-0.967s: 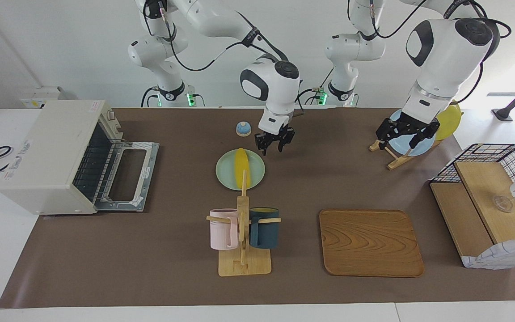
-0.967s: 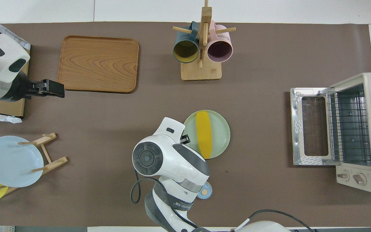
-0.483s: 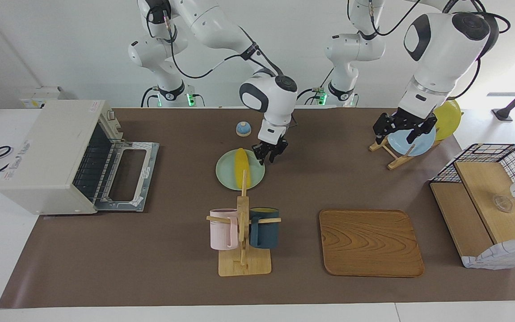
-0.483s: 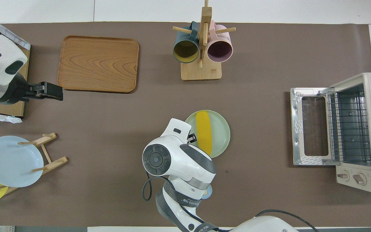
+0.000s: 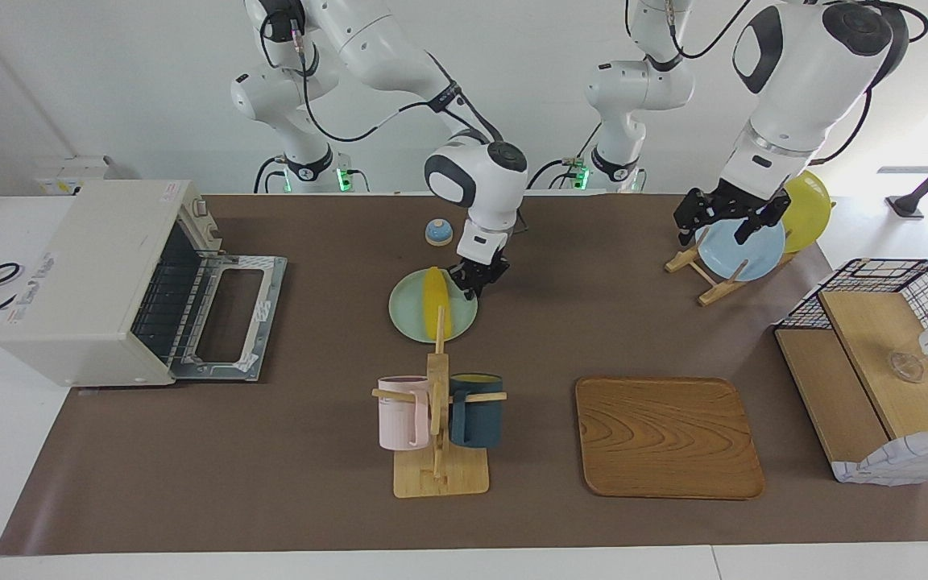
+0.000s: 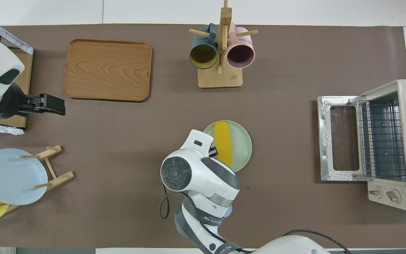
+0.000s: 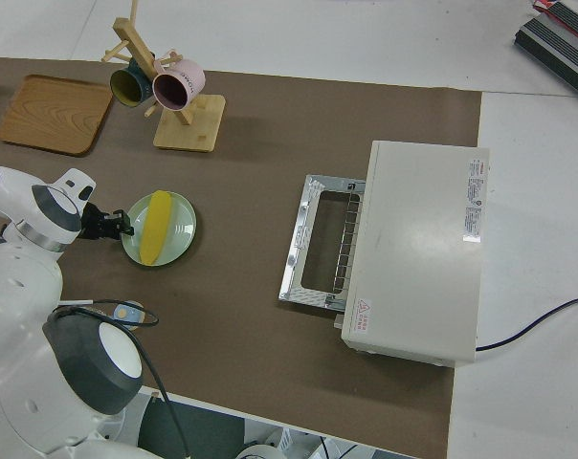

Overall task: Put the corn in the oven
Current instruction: 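Grasp the green plate rim with the right gripper while the left gripper withdraws, then carry the plate with corn into the open oven with the right gripper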

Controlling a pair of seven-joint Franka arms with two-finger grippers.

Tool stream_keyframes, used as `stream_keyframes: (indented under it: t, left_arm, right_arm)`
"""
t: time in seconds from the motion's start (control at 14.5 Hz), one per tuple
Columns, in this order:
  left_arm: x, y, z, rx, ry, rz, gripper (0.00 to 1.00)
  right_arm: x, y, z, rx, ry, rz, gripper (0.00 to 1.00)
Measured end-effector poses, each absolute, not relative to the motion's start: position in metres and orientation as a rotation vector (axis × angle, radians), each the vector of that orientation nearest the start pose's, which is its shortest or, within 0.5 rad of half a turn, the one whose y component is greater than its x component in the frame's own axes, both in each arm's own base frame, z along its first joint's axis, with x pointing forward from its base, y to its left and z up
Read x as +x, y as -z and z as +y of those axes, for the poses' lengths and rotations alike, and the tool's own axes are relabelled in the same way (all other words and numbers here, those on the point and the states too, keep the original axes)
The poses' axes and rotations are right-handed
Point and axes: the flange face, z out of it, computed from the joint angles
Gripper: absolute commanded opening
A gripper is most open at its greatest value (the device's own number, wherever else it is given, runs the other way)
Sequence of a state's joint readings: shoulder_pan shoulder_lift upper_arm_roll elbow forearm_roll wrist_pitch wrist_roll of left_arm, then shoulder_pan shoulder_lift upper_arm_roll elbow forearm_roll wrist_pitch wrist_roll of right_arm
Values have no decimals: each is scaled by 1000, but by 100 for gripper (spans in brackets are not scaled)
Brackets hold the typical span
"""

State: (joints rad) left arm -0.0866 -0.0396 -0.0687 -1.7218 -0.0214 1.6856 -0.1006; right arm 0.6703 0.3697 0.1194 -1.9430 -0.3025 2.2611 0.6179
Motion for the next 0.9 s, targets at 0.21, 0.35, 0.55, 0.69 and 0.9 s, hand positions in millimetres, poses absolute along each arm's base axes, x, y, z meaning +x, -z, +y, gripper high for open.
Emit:
stream_keyframes:
  t: [0.21,0.35,0.55,0.69,0.9]
  left_arm:
    - [542,-585,-87,-3159,1,81,100]
    - [542,-585,-86,-3159,1,78,100]
    - [542,-585,-86,-3158,1,78,100]
    - [542,-585,-86,-3158,1,78,100]
    - [540,-583,-86,-3155,-33,81,100]
  right_arm:
    - [439,-294,425,-3256,150,-600,0]
    - [440,-299,424,-3257,164,-601,0]
    - [447,-305,417,-3326,189,-666,0]
    - [456,-316,410,-3368,197,-677,0]
    - [482,-340,375,-3410,164,-651,0]
